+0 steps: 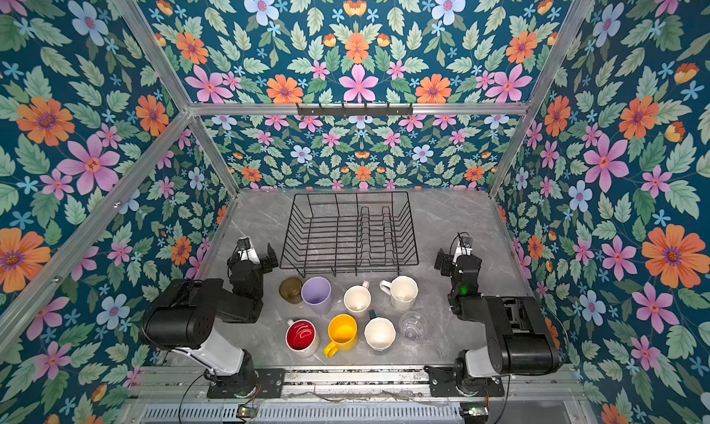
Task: Load cups into a dish rack
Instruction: Pick up the cup from the bottom-center of the table.
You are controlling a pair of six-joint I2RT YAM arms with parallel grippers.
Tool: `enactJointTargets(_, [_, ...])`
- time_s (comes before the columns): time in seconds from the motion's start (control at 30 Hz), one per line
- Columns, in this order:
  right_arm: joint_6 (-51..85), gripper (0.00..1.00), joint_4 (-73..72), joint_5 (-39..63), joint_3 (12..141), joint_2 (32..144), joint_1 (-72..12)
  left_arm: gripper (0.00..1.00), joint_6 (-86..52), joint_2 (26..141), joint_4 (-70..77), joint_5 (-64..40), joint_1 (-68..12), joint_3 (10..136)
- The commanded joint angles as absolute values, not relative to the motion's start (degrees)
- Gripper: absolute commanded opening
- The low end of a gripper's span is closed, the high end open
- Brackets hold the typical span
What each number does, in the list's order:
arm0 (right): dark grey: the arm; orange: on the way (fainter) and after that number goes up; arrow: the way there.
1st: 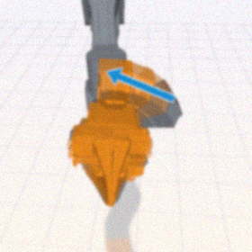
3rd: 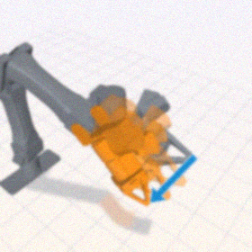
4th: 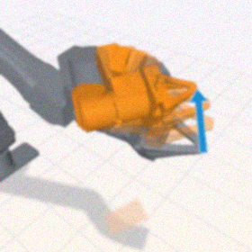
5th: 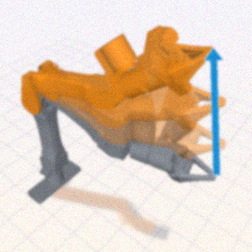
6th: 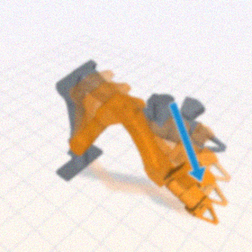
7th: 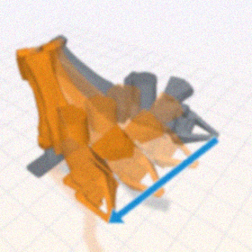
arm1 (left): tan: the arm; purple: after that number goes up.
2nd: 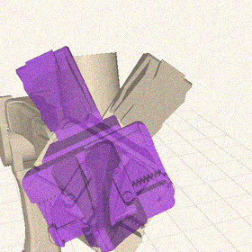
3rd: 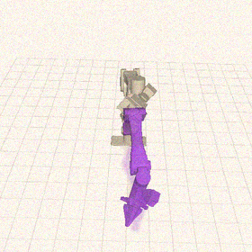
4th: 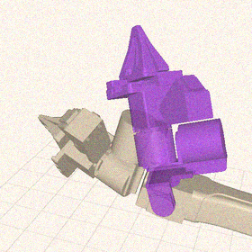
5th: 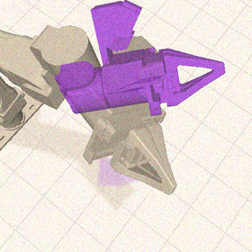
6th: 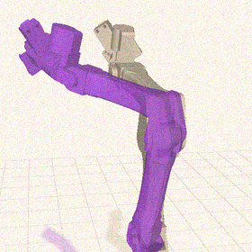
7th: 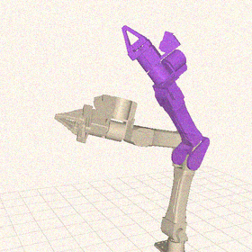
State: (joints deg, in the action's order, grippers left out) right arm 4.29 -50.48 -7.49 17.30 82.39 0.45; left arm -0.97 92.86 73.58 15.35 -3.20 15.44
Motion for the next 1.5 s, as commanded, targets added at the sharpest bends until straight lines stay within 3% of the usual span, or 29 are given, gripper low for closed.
enactJointTargets(0.0, [4.3, 0.99, -51.15, -7.18, 17.53, 82.53, 0.44, 1.0, -0.62, 92.78, 74.63, 15.34, -3.12, 15.29])
enactJointTargets(1.23, [4.31, 0.99, -51.56, -7.26, 17.57, 82.42, 0.44, 0.99, -1.23, 91.26, 74.82, 17.56, -3.16, 14.74])
enactJointTargets(1.33, [5.72, 0.99, -36.07, -12.1, 22.43, 74.19, 0.18, 0.98, -0.96, 84.09, 70.11, 18.88, -3.59, 13.83])
enactJointTargets(1.47, [12.11, 0.99, -13.07, -11.65, 33.49, 62.86, 0.17, 1.0, -9.57, 66.13, 48.66, 25.48, -3.69, 18.22])
